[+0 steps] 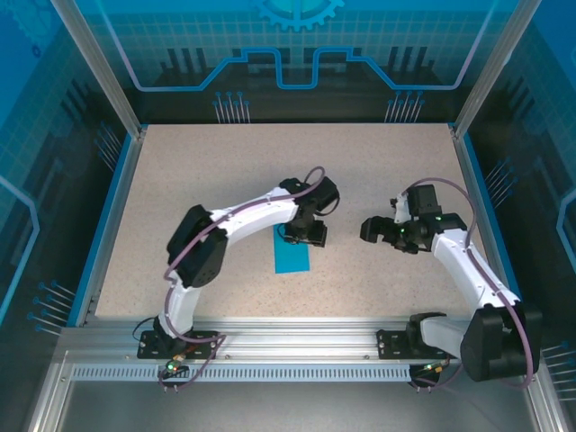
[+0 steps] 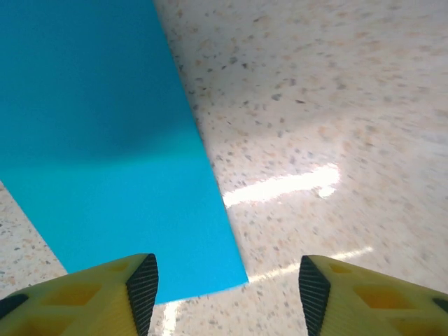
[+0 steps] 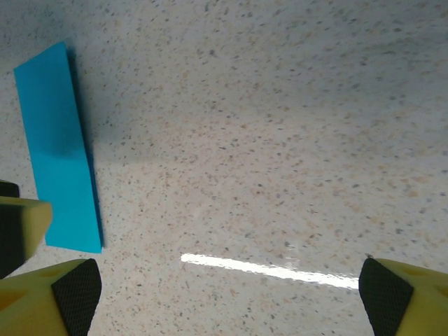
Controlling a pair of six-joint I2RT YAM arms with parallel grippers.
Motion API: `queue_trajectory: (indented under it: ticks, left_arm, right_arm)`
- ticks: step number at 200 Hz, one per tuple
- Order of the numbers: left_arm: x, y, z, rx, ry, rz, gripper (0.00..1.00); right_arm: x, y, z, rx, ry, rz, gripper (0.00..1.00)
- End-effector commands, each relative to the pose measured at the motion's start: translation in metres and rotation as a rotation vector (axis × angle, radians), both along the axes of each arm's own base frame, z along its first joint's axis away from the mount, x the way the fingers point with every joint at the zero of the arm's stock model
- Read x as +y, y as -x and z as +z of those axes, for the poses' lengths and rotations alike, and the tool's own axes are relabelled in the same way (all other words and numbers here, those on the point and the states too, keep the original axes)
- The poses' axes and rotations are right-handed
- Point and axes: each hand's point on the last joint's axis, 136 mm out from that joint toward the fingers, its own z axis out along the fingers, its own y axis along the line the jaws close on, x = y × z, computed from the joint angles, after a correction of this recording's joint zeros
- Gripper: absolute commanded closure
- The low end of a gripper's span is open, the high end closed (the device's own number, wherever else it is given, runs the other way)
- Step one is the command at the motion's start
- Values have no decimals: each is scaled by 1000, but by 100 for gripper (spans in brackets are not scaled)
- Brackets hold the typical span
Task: Fold a paper plane with a square sheet of paper (fold left side to right side)
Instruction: Turn over the paper at the center of the table.
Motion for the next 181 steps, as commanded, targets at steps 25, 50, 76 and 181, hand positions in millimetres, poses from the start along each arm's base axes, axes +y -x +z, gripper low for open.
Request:
queue_trajectory:
  ticks: [25,50,76,181]
  left_arm:
    - [27,-23,40,-82,308,60,37]
    - [61,-29,39,-93,372,152,33]
    - [83,-27,31,-81,414,209,32]
    - [100,1,-9,36,505,309,29]
  right_arm:
    - [48,-13,1,3,-75,104,18]
    - [80,-28,2,-10,-82,163,29]
    - [110,-45,-2,-13,-94,201,40]
    - [194,-111,-32,15,-138,281,78]
